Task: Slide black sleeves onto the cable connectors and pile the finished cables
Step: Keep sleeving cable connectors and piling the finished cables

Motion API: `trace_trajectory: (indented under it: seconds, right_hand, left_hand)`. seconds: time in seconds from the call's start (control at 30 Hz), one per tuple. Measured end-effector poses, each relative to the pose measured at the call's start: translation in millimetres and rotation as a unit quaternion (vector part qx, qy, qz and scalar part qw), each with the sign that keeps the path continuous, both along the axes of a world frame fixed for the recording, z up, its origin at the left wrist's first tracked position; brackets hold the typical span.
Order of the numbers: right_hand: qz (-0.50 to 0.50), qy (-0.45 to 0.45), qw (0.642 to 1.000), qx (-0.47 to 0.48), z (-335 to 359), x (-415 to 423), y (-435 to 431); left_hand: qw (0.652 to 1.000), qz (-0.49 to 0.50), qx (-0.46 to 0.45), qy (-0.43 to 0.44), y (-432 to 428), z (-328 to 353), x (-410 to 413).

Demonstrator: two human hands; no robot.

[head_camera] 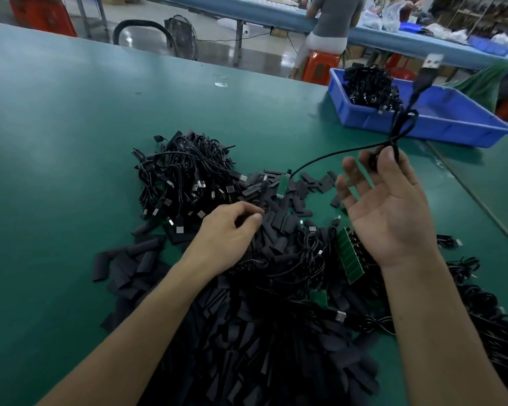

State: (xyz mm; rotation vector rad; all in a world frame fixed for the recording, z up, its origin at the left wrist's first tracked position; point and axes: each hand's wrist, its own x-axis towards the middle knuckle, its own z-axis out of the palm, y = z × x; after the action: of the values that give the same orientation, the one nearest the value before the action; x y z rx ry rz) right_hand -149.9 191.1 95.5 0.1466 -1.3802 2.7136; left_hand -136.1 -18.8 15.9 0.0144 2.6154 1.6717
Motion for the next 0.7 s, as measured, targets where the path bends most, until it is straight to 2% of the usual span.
trace_trajectory:
  seconds: [0.1,0.17,0.3,0.4,0.47,0.6,0.7]
  right_hand:
    - [0.017,-0.009,1.000,0.002,-3.3,0.9,-3.9]
    - [0.025,-0.020,0.999,-0.008,-6.4,1.9,-10.3]
    - [0.032,-0.042,0.998,-0.017,-12.4,2.6,-23.2]
    - [0.046,-0.046,0.998,-0.008,-14.7,2.4,-26.5]
    - [0.071,-0.041,0.996,0.020,-16.4,3.0,-24.8]
    - [0.170,-0.036,0.972,0.159,-21.4,5.2,-19.6]
    - [0.234,-0.025,0.916,0.325,-28.0,6.7,-21.0]
  left_hand:
    - [0.991,0.032,-0.108,0.074,4.3,3.2,2.3]
    - [0.988,0.042,-0.107,0.105,8.1,5.9,5.3]
    - [0.998,0.001,0.055,-0.015,9.3,11.3,6.0]
    - [0.984,-0.006,0.154,-0.084,8.0,10.9,3.3]
    - [0.962,0.010,0.244,-0.121,8.1,12.5,0.2]
    - [0.906,0.080,0.386,-0.154,5.6,14.4,-5.5]
    - [0.893,0.103,0.420,-0.128,5.3,11.1,-5.7]
